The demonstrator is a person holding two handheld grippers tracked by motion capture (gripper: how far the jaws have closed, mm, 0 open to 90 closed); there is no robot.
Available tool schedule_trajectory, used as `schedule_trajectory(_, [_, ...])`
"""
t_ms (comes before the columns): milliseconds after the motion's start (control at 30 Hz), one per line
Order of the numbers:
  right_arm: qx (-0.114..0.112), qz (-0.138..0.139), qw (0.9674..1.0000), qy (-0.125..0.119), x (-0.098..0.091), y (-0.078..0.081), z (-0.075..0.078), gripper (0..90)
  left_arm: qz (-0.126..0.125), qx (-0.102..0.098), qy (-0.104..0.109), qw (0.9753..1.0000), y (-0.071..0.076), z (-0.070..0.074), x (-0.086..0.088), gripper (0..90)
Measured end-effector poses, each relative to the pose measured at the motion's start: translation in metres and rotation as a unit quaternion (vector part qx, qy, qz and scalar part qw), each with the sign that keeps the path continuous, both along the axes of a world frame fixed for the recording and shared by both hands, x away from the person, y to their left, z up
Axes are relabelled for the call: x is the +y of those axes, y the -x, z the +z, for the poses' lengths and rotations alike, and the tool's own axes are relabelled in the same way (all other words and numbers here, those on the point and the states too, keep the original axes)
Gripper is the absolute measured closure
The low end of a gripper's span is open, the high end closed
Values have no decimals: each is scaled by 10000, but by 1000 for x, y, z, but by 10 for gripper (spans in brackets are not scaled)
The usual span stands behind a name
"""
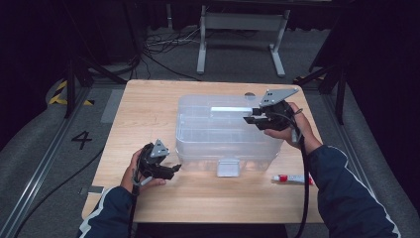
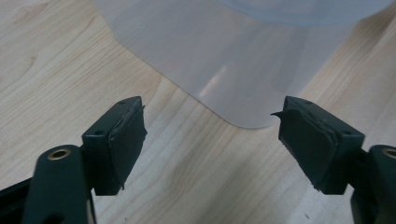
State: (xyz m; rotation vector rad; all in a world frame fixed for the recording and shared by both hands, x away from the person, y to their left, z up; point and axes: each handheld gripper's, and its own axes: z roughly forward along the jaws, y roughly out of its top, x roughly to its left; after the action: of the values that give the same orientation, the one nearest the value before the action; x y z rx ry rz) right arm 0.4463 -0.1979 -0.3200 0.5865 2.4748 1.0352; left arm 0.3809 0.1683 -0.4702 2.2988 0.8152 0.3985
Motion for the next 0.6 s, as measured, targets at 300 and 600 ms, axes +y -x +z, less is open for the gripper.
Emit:
schedule_trajectory(300, [105, -120, 9998, -70, 3, -6, 2, 753, 199, -31, 166, 9997, -7, -2, 10, 250])
schedule_trajectory(600, [57, -273, 9996, -8, 11, -7, 3, 752, 137, -140, 575, 9982, -7, 7, 19, 321])
